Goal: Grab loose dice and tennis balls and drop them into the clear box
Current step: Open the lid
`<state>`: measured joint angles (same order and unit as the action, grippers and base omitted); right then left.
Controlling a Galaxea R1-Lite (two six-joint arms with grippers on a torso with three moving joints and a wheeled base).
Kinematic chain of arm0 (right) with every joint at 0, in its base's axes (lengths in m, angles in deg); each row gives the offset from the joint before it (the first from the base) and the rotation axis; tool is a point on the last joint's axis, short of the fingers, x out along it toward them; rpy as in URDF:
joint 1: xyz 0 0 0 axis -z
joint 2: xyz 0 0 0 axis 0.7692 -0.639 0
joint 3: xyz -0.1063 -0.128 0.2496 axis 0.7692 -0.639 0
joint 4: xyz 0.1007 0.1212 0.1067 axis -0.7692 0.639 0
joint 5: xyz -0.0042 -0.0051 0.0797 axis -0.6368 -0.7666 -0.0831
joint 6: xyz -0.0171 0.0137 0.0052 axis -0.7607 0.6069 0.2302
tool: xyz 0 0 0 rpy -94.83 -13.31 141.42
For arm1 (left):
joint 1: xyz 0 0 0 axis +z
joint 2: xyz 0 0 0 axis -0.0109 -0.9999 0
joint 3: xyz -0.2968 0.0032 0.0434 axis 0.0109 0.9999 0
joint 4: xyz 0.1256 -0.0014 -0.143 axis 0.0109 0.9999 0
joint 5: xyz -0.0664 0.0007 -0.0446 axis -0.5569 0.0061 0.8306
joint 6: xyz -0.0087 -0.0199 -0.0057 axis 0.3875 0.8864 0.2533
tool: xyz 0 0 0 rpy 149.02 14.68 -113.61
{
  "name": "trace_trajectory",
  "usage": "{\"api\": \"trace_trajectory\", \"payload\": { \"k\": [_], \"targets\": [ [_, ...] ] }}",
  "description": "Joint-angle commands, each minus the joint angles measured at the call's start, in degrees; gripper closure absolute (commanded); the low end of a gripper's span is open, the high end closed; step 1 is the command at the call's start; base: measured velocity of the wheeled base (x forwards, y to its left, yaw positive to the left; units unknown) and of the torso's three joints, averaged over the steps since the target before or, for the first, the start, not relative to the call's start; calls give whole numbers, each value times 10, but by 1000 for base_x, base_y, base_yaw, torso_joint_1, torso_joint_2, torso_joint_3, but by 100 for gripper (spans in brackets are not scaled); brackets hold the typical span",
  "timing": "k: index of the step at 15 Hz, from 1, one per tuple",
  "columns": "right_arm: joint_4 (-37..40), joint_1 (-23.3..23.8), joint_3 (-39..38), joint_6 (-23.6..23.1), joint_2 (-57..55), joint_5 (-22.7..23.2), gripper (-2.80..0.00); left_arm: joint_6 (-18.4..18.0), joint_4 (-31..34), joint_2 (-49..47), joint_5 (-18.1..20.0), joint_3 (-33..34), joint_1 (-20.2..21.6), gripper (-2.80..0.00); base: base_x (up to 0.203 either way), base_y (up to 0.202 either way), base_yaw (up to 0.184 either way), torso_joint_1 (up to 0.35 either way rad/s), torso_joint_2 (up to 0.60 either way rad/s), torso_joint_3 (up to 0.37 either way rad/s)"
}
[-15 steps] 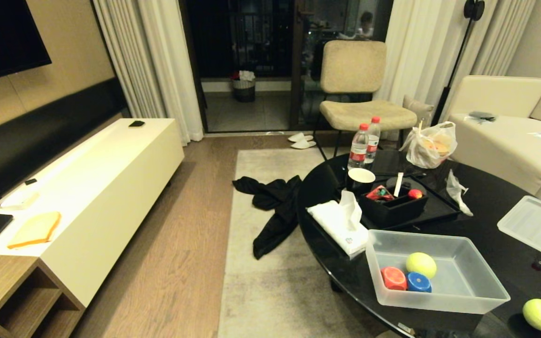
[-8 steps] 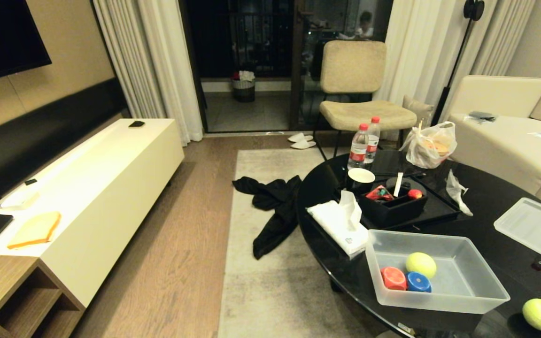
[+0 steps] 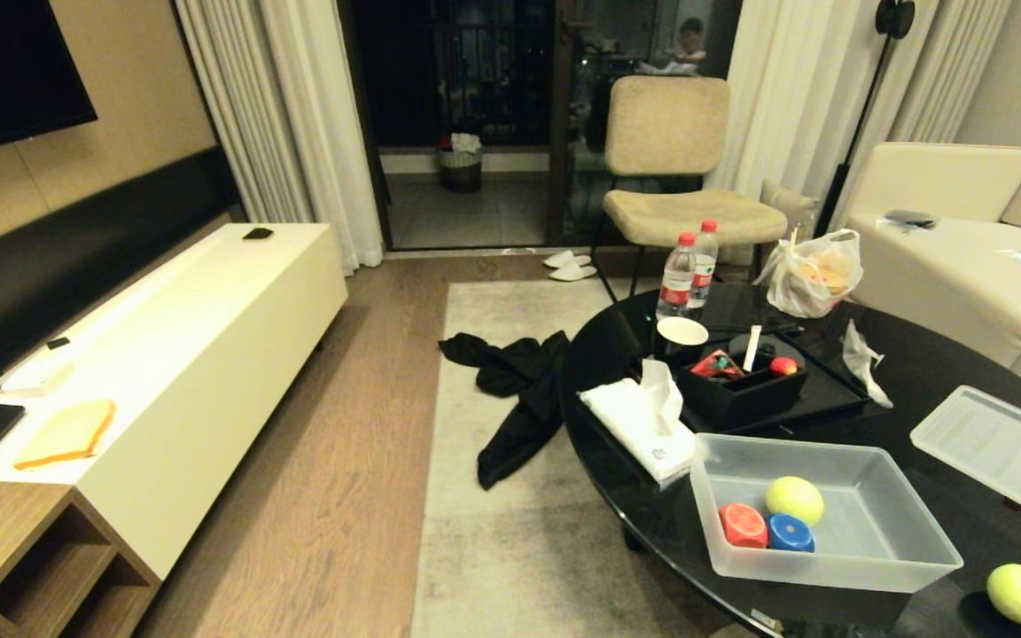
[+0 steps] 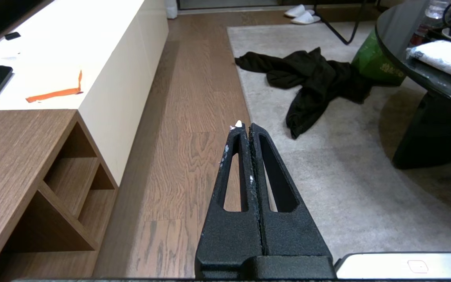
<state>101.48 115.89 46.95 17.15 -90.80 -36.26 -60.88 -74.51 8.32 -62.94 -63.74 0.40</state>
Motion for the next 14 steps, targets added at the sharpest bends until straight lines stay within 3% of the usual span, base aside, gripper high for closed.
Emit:
{"api": "trace_trajectory", "payload": {
  "k": [1, 14],
  "targets": [
    [-9, -7, 0, 1, -19, -13, 0, 0, 0, 0, 0, 2, 0, 0, 0, 0, 0, 0, 0, 0],
    [-15, -16, 0, -2, -51, -14, 0, 0, 0, 0, 0, 2, 0, 0, 0, 0, 0, 0, 0, 0]
  ]
}}
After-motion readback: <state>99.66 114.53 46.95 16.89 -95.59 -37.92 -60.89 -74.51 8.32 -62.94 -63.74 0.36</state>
